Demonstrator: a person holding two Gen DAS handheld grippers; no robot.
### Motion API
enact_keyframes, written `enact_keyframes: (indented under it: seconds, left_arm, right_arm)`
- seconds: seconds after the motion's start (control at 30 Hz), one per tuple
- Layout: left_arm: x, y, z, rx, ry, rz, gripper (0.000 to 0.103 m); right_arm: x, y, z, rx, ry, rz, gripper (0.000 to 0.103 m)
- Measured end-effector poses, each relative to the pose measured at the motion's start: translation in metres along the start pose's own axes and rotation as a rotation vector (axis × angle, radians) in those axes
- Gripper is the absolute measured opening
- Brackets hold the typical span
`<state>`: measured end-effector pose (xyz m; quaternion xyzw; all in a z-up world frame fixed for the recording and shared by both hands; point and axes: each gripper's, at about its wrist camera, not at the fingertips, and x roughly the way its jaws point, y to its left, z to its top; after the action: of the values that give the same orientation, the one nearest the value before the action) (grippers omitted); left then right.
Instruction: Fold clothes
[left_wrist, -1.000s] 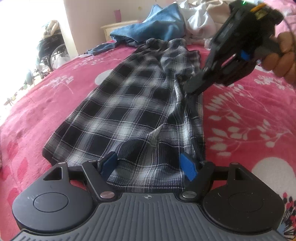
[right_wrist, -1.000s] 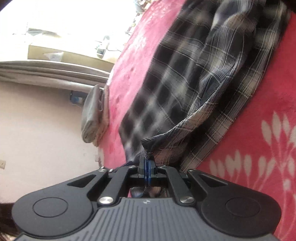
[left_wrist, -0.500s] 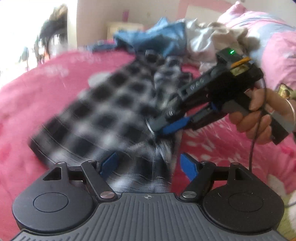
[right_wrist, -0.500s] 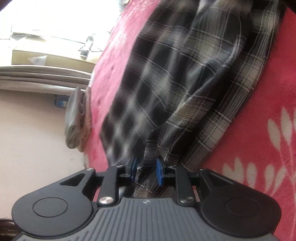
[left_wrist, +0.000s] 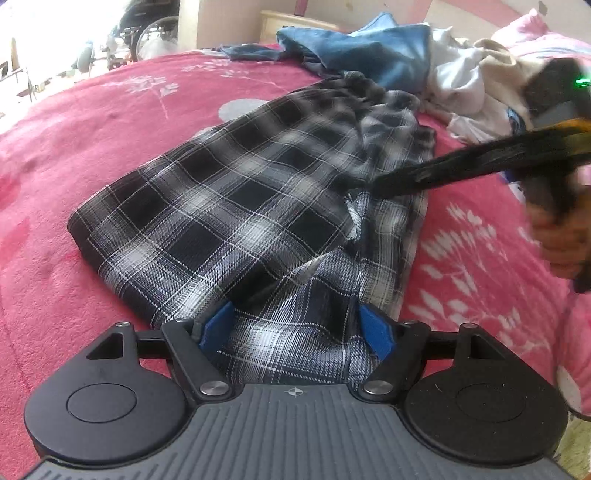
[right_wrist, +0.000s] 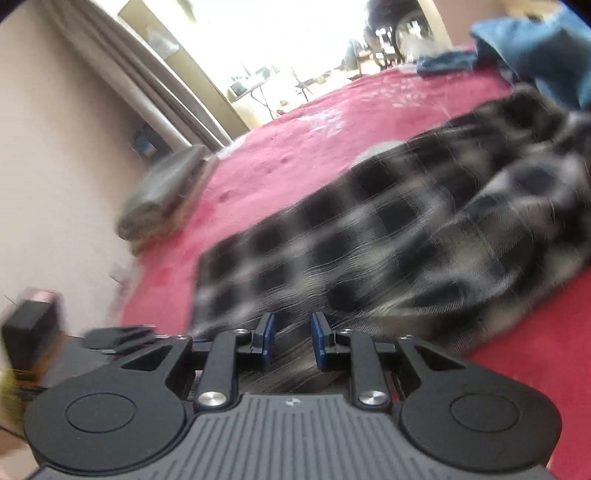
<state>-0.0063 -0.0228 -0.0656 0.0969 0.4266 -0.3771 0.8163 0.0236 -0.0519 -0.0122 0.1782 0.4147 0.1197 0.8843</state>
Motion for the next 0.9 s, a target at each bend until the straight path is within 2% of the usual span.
enact_keyframes:
  seconds: [0.03,0.1,0.17,0.2,0.3,0.37,0.43,0.5,0.57,0.77,0.9]
  left_arm:
    - [-0.001,0.0,-0.001,0.003,0.0,0.002,0.076]
    - [-0.002,0.0,-0.003,0.005,0.0,0.005,0.076]
    - [-0.005,0.003,-0.005,0.0,0.0,0.003,0.076]
    - [-0.005,0.004,-0.006,-0.006,-0.003,-0.001,0.076]
    - [-0.004,0.009,-0.009,-0.03,-0.011,-0.015,0.076]
    - [-0.004,0.013,-0.01,-0.046,-0.022,-0.032,0.076]
    - [-0.005,0.018,-0.012,-0.07,-0.031,-0.047,0.076]
    - [-0.011,0.026,-0.013,-0.118,-0.035,-0.063,0.076]
    - [-0.018,0.033,-0.015,-0.169,-0.039,-0.08,0.076]
    - [-0.033,0.073,-0.025,-0.41,-0.065,-0.112,0.076]
    - [-0.038,0.096,-0.029,-0.523,-0.073,-0.091,0.076]
  right_arm:
    - [0.014,-0.004,-0.002,-0.035,0.022,-0.074,0.002]
    - [0.007,-0.007,0.0,-0.005,-0.002,-0.068,0.002]
    - [-0.001,-0.009,0.003,0.031,-0.03,-0.053,0.009]
    - [-0.008,-0.002,0.002,-0.01,-0.06,-0.047,0.008]
    - [-0.012,0.02,-0.004,-0.166,-0.069,-0.028,0.009]
    - [0.01,0.022,-0.015,-0.229,0.007,-0.078,0.008]
    - [0.02,0.016,-0.021,-0.213,-0.035,-0.071,0.008]
    - [0.018,0.015,-0.016,-0.166,-0.028,-0.071,0.009]
    - [0.012,0.021,-0.011,-0.148,-0.031,-0.075,0.013]
    - [-0.014,0.068,-0.026,-0.4,-0.076,-0.059,0.019]
    - [-0.022,0.105,-0.053,-0.607,-0.076,-0.037,0.04]
